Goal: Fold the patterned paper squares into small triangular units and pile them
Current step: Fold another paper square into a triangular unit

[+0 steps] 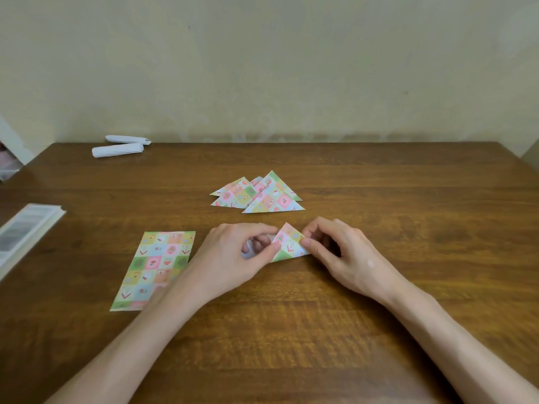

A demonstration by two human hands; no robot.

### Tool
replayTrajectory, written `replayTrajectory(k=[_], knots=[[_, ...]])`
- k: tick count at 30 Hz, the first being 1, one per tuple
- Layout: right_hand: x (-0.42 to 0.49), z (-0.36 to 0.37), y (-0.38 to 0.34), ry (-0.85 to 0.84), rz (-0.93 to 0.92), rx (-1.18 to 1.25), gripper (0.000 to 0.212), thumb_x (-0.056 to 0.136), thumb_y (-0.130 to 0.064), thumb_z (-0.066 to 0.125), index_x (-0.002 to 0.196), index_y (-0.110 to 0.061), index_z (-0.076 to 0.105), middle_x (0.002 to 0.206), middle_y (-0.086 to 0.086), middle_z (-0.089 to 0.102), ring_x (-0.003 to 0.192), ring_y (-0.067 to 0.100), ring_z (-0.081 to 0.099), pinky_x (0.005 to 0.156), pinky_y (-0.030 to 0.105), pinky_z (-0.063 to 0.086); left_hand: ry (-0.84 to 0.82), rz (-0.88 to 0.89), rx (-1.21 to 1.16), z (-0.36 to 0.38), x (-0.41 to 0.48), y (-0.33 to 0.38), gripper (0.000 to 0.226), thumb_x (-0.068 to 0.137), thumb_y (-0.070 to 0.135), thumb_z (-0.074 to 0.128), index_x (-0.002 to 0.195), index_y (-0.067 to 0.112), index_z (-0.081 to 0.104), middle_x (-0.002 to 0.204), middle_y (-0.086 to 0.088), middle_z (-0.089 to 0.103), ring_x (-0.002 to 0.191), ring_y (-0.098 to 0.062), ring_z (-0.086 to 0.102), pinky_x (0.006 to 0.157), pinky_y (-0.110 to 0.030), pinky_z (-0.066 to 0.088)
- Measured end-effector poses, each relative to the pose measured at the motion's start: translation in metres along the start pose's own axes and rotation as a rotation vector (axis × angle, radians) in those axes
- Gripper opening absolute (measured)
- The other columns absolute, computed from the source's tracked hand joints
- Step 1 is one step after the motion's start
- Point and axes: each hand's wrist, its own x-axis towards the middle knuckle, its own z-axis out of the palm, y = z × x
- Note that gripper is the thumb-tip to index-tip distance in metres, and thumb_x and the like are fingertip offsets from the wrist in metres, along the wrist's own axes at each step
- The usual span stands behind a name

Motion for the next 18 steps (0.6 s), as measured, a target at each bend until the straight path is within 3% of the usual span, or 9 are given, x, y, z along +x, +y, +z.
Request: replayTrajectory(k=[2,9,12,16,18], knots=[[0.0,0.001,0.0,0.001,0.008,0.008,0.01,0.103,-0.038,0.06,0.095,-0.032,0.061,0.084,-0.016,0.061,0.089,0.012,0.056,0.075,0.019,0.037,0.002,-0.052,-0.026,0.001,0.0,0.001,0.035,0.093,0.048,0.07,0.127,0.042,0.07,0.086,0.032,0.07,0.084,0.005,0.064,0.077,-0.015,0.048],[0.001,0.006,0.0,0.036,0.013,-0.022,0.011,0.1,-0.039,0.063,0.091,-0.033,0.065,0.08,-0.014,0.063,0.088,0.01,0.055,0.076,0.023,0.043,0.058,-0.115,-0.042,0.008,0.0,0.003,0.033,0.092,0.044,0.073,0.124,0.038,0.074,0.075,0.032,0.069,0.075,0.007,0.062,0.086,-0.029,0.053],[0.001,0.007,0.001,0.055,0.012,-0.02,0.011,0.101,-0.039,0.063,0.092,-0.033,0.064,0.078,-0.015,0.061,0.087,0.01,0.054,0.077,0.023,0.042,0.099,-0.134,-0.076,0.008,0.0,0.003,0.034,0.091,0.049,0.072,0.121,0.036,0.076,0.076,0.029,0.071,0.074,0.005,0.062,0.079,-0.022,0.054],[0.002,0.012,0.001,0.064,0.008,-0.063,0.011,0.102,-0.039,0.062,0.091,-0.034,0.062,0.076,-0.015,0.058,0.085,0.008,0.053,0.085,0.029,0.044,0.095,-0.12,-0.037,0.013,-0.002,0.003,0.038,0.085,0.056,0.074,0.119,0.039,0.075,0.075,0.03,0.069,0.085,0.007,0.059,0.074,-0.009,0.038],[0.002,0.013,0.002,0.071,0.001,-0.081,0.011,0.101,-0.04,0.062,0.091,-0.035,0.061,0.076,-0.016,0.057,0.084,0.007,0.052,0.085,0.03,0.044,0.092,-0.103,-0.001,0.015,-0.002,0.002,0.038,0.085,0.057,0.073,0.12,0.042,0.072,0.077,0.03,0.068,0.086,0.005,0.056,0.073,-0.009,0.035]])
